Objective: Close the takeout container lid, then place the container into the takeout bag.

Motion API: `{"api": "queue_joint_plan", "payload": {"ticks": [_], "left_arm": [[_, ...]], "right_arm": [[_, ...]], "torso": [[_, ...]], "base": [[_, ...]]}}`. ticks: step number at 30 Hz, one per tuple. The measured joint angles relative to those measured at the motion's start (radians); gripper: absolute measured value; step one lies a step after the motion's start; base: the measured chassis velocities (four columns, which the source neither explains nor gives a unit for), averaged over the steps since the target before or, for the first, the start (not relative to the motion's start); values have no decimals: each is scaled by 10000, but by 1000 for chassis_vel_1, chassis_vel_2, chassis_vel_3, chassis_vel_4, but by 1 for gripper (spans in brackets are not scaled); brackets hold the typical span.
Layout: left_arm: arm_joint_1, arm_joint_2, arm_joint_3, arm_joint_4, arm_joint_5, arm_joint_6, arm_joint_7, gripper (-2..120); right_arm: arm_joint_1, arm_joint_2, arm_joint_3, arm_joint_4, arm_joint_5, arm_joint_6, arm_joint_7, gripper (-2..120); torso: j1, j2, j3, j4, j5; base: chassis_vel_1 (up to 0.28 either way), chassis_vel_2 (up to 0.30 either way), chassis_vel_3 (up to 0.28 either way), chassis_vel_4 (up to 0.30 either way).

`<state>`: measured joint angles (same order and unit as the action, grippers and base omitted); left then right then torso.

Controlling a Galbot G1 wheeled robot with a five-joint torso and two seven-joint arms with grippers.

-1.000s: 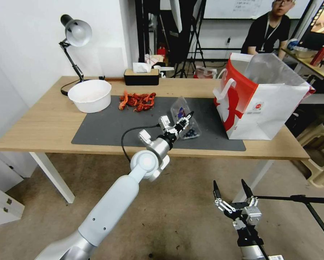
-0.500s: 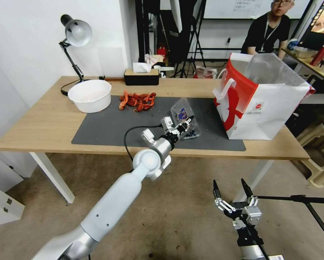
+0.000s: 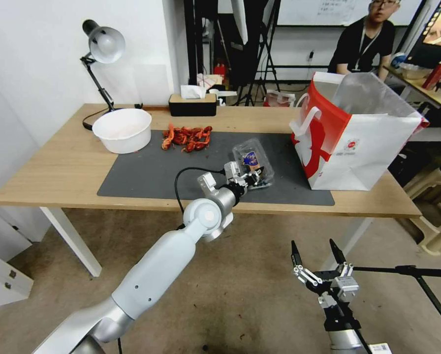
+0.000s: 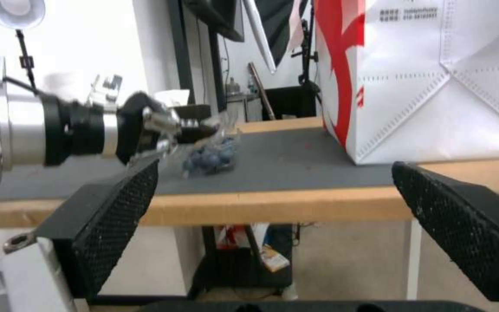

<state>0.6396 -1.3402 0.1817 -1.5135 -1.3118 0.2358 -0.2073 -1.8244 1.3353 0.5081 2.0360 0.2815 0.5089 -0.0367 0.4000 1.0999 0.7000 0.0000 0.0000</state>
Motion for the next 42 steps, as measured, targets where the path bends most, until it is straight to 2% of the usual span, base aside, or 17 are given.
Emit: {"api": "queue_joint_plan", "payload": {"ticks": [5,13,15,16,19,20,21,27,36,37,40,42], "left_arm": [[-68,32,0,-1,105,222,-253,0],[-127,112,27,-86,165,390,-465,0],[-145,120,41,-89,174,410,-522,0],[-145,120,41,-89,174,410,-522,0],[-170,117,75,-85,194,417,-588,0],[-170,117,75,-85,194,417,-588,0],[-175,108,84,-87,199,417,-616,0],[-210,79,101,-51,211,416,-666,0],[-266,77,157,39,232,398,-668,0],[-267,85,169,47,244,393,-657,0],[-267,94,170,51,243,392,-641,0],[-267,117,165,54,241,392,-633,0]], "right_arm": [[138,-153,86,318,448,-486,4,100],[876,-739,271,995,2275,-1890,236,100],[1343,-961,274,1224,3287,-2390,442,100],[1343,-961,274,1224,3287,-2390,442,100],[2474,-1279,263,1429,5116,-3213,993,100],[2474,-1279,263,1429,5116,-3213,993,100],[2849,-1379,239,1430,5754,-3457,1143,100],[4177,-1749,-118,1090,8007,-4453,1824,100],[5740,-1893,-570,377,9356,-5486,2848,100],[6221,-1897,-712,184,9689,-5873,3183,100],[6646,-1889,-891,-7,10003,-6164,3521,100],[7298,-1869,-1171,-343,10401,-6495,4117,100]], "torso": [[-1,0,-1,0,-1],[-2,0,-1,0,1],[-2,0,-1,-1,1],[-2,0,-1,-1,1],[0,0,0,1,1],[0,0,0,1,1],[0,0,0,2,2],[0,0,0,0,1],[0,0,0,1,0],[-1,0,0,0,-1],[0,0,0,1,1],[0,0,0,1,-1]], "base": [[0,0,0,0],[0,0,0,0],[0,0,0,0],[0,0,0,0],[0,0,0,0],[0,0,0,0],[0,0,0,0],[0,0,0,0],[0,0,0,0],[0,0,0,0],[0,0,0,0],[0,0,0,0]]}}
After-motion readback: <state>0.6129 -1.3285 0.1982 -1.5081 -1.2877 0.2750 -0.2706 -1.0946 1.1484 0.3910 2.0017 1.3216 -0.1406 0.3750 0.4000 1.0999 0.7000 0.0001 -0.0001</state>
